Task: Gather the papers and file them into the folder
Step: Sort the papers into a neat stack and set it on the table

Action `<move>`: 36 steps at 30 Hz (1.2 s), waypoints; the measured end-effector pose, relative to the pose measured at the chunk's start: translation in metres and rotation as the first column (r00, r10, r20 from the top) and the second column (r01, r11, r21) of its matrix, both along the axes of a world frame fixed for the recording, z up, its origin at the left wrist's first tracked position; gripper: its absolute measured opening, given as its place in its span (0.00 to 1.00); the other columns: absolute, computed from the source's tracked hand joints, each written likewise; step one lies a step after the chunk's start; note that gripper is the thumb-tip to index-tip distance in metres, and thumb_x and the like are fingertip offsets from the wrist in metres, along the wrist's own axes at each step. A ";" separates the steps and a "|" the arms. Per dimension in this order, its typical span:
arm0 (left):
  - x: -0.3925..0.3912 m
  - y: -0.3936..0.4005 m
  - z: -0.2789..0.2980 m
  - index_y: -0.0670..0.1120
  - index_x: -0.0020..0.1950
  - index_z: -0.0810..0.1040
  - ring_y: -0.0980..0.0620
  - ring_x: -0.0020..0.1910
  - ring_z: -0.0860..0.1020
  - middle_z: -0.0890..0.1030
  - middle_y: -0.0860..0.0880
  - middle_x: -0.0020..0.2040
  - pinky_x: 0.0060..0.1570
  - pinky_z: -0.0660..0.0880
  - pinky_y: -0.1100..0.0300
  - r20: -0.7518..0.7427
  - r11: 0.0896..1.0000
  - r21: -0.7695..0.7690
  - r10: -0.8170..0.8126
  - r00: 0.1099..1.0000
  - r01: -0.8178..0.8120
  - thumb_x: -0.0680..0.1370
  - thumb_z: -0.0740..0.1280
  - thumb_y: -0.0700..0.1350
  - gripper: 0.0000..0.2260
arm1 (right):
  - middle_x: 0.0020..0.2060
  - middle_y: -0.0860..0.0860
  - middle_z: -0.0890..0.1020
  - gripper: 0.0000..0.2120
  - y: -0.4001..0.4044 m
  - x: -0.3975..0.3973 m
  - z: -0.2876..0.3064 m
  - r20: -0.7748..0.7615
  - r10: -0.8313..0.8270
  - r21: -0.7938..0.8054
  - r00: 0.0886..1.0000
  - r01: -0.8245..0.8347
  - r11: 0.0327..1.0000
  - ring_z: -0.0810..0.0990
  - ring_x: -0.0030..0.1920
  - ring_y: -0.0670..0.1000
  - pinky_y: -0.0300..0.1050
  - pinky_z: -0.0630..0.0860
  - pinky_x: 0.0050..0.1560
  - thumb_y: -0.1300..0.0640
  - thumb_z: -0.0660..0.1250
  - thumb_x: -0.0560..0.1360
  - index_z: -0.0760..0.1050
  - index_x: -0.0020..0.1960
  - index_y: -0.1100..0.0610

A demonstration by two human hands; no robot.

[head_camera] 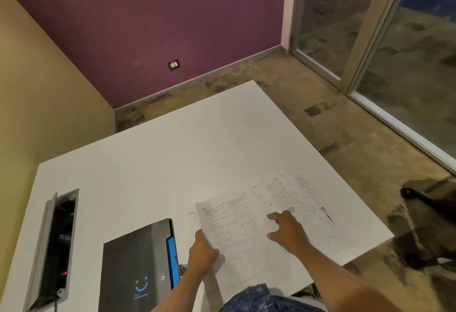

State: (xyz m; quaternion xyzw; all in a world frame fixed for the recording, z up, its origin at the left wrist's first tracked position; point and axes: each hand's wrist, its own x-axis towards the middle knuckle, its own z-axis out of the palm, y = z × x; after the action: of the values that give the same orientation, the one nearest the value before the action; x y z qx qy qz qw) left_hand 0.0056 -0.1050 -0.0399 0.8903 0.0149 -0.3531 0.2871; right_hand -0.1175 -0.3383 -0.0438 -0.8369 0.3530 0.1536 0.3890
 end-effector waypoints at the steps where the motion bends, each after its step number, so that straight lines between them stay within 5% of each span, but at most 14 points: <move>1: 0.001 0.000 0.001 0.45 0.70 0.65 0.43 0.57 0.79 0.78 0.44 0.62 0.59 0.80 0.47 0.024 0.997 0.057 -0.060 0.998 0.059 0.78 0.70 0.43 0.23 | 0.66 0.53 0.74 0.31 -0.001 -0.001 0.000 0.004 -0.003 0.014 1.000 0.003 1.000 0.76 0.67 0.53 0.49 0.74 0.67 0.51 0.76 0.73 0.73 0.74 0.50; 7: 0.008 -0.003 -0.005 0.43 0.69 0.64 0.40 0.65 0.71 0.68 0.41 0.64 0.63 0.73 0.50 0.023 0.933 0.342 -0.125 0.992 0.110 0.66 0.76 0.56 0.38 | 0.64 0.53 0.75 0.30 0.000 0.000 0.000 0.008 0.027 0.097 1.000 -0.028 0.995 0.77 0.64 0.53 0.51 0.76 0.65 0.49 0.75 0.72 0.73 0.71 0.56; 12: 0.025 -0.012 -0.010 0.42 0.72 0.64 0.40 0.65 0.71 0.65 0.39 0.67 0.62 0.78 0.47 -0.052 0.967 0.253 0.003 0.999 0.011 0.67 0.79 0.57 0.41 | 0.62 0.55 0.80 0.29 -0.003 0.003 0.001 0.038 -0.023 0.213 0.999 0.014 0.977 0.80 0.63 0.55 0.55 0.77 0.66 0.52 0.77 0.70 0.76 0.68 0.59; 15: 0.031 -0.013 -0.013 0.42 0.73 0.63 0.41 0.63 0.70 0.62 0.38 0.70 0.58 0.81 0.46 -0.096 0.986 0.159 0.073 0.993 -0.057 0.69 0.79 0.55 0.41 | 0.62 0.51 0.80 0.29 -0.006 0.004 0.000 0.045 -0.040 0.229 0.998 0.029 0.973 0.80 0.62 0.49 0.49 0.78 0.65 0.55 0.77 0.71 0.76 0.71 0.55; 23: 0.017 -0.009 -0.012 0.48 0.70 0.59 0.40 0.63 0.72 0.62 0.41 0.66 0.59 0.76 0.50 -0.066 0.919 0.378 -0.094 0.993 0.112 0.62 0.76 0.63 0.44 | 0.68 0.55 0.72 0.26 -0.009 0.010 0.005 -0.164 0.098 -0.300 0.982 -0.144 0.943 0.74 0.67 0.56 0.49 0.75 0.66 0.52 0.70 0.76 0.70 0.71 0.56; 28: 0.019 -0.007 -0.020 0.46 0.71 0.56 0.44 0.54 0.71 0.60 0.40 0.64 0.49 0.83 0.51 -0.138 0.970 0.236 -0.025 0.990 0.058 0.64 0.78 0.59 0.45 | 0.68 0.57 0.74 0.30 -0.010 0.015 0.005 -0.123 -0.004 -0.194 0.992 -0.020 0.981 0.75 0.68 0.57 0.49 0.76 0.65 0.52 0.71 0.75 0.67 0.74 0.58; 31: 0.019 -0.007 -0.021 0.45 0.72 0.56 0.44 0.55 0.70 0.61 0.41 0.63 0.44 0.80 0.53 -0.135 0.982 0.188 -0.003 0.991 0.029 0.64 0.78 0.60 0.47 | 0.67 0.56 0.77 0.32 -0.010 0.011 0.003 -0.083 -0.071 -0.074 0.994 0.065 0.995 0.79 0.64 0.56 0.49 0.78 0.63 0.52 0.72 0.74 0.68 0.75 0.57; 36: 0.017 -0.010 -0.026 0.44 0.74 0.56 0.41 0.65 0.69 0.62 0.40 0.69 0.57 0.76 0.50 -0.114 0.976 0.210 -0.039 0.993 0.063 0.67 0.76 0.64 0.47 | 0.63 0.55 0.76 0.28 -0.008 0.007 -0.001 -0.050 -0.014 0.074 0.999 0.018 0.997 0.78 0.61 0.54 0.52 0.79 0.63 0.48 0.74 0.73 0.73 0.70 0.56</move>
State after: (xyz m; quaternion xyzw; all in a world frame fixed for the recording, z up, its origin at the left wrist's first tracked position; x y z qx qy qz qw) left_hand 0.0221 -0.1151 -0.0655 0.8954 0.0457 -0.4049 0.1794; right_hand -0.1104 -0.3461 -0.0453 -0.8149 0.3631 0.1843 0.4124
